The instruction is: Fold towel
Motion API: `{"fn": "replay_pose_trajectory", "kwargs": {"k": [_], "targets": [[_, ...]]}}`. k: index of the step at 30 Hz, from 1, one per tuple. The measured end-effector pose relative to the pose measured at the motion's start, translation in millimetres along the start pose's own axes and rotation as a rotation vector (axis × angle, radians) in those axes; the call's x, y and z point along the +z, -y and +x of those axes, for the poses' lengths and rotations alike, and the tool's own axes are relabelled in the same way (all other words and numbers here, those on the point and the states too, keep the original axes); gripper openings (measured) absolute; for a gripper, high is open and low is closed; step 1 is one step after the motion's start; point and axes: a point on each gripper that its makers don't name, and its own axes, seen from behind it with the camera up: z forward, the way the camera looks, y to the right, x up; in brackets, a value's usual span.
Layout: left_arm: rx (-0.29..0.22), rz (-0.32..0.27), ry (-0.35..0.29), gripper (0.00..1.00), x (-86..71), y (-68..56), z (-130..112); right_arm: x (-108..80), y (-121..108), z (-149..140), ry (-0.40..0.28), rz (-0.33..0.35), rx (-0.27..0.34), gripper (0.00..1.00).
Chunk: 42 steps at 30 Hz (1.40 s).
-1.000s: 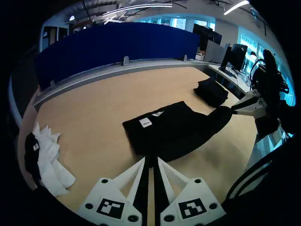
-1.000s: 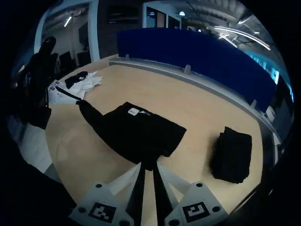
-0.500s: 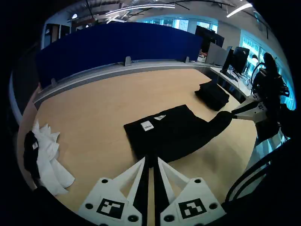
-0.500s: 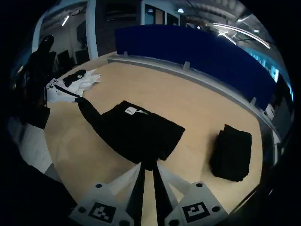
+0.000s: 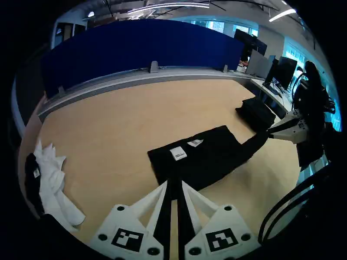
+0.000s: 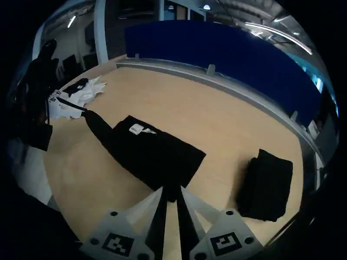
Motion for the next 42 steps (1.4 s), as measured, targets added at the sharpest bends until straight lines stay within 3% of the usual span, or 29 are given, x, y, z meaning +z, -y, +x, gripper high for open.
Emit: {"fn": "replay_pose_trajectory", "kwargs": {"k": [8,15,21,32,42], "targets": [[-0.008,0.006,0.025,0.08,30.4,10.0,3.2,24.4,-18.2,2.1,0.022,-0.002,0.023,0.14],[0.002,0.014,0.072,0.08,53.0,17.6,-10.2,42.7,-24.4,-4.2,0.053,0.009,0.021,0.14],[0.011,0.013,0.094,0.08,64.6,19.8,-19.6,51.8,-26.1,-9.1,0.068,0.012,0.021,0.14],[0.008,0.003,0.106,0.08,86.2,29.3,-17.4,72.3,-31.6,-13.7,0.079,0.006,0.043,0.14],[0.034,0.011,0.114,0.12,101.0,35.2,-19.8,89.6,-39.0,-20.7,0.097,-0.02,0.039,0.17]]}}
